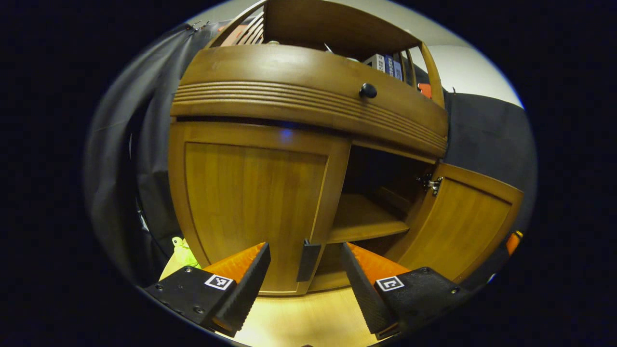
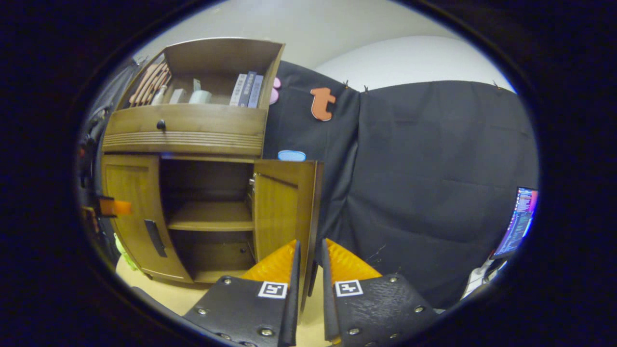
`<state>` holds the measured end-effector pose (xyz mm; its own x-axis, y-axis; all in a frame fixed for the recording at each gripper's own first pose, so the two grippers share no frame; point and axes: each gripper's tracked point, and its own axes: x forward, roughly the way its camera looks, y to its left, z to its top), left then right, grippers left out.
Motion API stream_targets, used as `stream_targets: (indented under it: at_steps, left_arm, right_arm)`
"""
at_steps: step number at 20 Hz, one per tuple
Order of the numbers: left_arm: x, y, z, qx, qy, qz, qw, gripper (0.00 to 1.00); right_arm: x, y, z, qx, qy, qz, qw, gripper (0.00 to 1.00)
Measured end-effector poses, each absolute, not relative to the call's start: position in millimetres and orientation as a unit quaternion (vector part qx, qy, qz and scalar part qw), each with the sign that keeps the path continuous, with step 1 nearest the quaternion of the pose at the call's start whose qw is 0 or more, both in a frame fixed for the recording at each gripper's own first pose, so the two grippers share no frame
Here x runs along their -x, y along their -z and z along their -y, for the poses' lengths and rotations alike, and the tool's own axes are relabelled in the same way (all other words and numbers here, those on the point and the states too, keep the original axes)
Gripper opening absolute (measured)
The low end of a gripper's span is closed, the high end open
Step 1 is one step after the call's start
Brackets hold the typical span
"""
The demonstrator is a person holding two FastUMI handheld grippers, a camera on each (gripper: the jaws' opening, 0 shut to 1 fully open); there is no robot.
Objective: Open the right door of the double-door shoe cabinet with the right hand, and open the left door with the left hand.
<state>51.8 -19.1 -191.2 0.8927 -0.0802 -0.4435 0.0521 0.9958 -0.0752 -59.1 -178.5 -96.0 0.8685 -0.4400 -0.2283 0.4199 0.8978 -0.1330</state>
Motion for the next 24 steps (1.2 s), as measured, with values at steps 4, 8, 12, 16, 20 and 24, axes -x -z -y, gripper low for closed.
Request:
stream_targets:
  at_steps: [4, 8, 12, 16, 20, 24]
  left_arm:
    - [-75, 222, 23, 0.019, 0.038, -0.237, 0.971, 0.89]
    - [-98, 246, 23, 0.012, 0.030, -0.234, 0.972, 0.84]
    - [-113, 276, 23, -0.009, 0.024, -0.246, 0.969, 0.76]
    - [-117, 282, 29, -0.008, 0.026, -0.244, 0.969, 0.51]
    - [-116, 281, 26, -0.021, 0.011, -0.234, 0.972, 0.36]
    - [-115, 281, 27, -0.018, 0.010, -0.232, 0.972, 0.33]
  right_arm:
    - [75, 71, 182, 0.049, 0.233, -0.107, 0.965, 0.22]
    - [97, 55, 197, 0.056, 0.265, -0.093, 0.958, 0.22]
    - [119, 55, 214, 0.068, 0.298, -0.102, 0.947, 0.22]
    - [131, 56, 222, 0.069, 0.319, -0.106, 0.939, 0.22]
    - [135, 60, 224, 0.069, 0.323, -0.111, 0.937, 0.22]
    - [127, 66, 219, 0.064, 0.312, -0.115, 0.941, 0.22]
